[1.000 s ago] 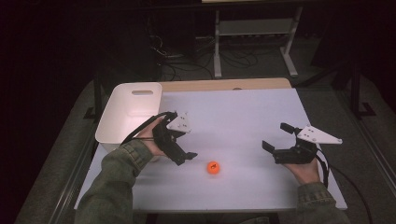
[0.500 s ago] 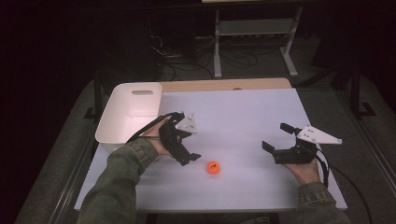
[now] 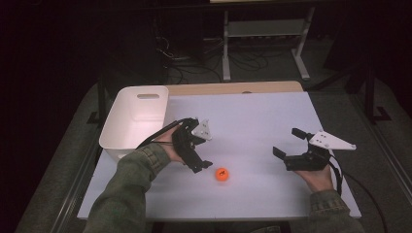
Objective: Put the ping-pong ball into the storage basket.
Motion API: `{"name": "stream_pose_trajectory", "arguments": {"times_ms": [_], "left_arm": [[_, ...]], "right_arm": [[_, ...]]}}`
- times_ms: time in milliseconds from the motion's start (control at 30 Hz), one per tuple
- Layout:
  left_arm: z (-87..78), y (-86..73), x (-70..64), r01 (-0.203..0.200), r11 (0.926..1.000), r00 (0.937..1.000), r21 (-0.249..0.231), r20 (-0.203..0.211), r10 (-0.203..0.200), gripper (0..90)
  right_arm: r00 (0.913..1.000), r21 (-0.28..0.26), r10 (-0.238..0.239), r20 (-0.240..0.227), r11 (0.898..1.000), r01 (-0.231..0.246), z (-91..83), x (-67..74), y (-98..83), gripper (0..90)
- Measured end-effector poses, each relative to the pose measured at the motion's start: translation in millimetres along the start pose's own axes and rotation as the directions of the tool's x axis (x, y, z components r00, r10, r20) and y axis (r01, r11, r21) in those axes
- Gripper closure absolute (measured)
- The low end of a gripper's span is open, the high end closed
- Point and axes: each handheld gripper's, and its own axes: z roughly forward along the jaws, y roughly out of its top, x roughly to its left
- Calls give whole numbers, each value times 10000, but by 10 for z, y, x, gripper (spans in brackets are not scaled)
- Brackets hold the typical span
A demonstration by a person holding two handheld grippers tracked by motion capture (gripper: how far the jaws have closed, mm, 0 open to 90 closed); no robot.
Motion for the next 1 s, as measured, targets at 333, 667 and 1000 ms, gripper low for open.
{"name": "stream_pose_trajectory", "arguments": {"times_ms": [333,667,1000], "left_arm": [[126,47,-16,-3,9986,9999,530,170,-6,0],[234,88,-46,-48,9971,9985,755,548,6,0],[396,111,-71,-121,9924,9934,1226,1151,-21,0]], "right_arm": [[10000,11,-19,22,10000,19,3,-4,-3,0],[10000,20,2,59,10000,-2,8,-10,-4,0],[10000,6,60,2,10000,-60,6,-12,-6,0]]}}
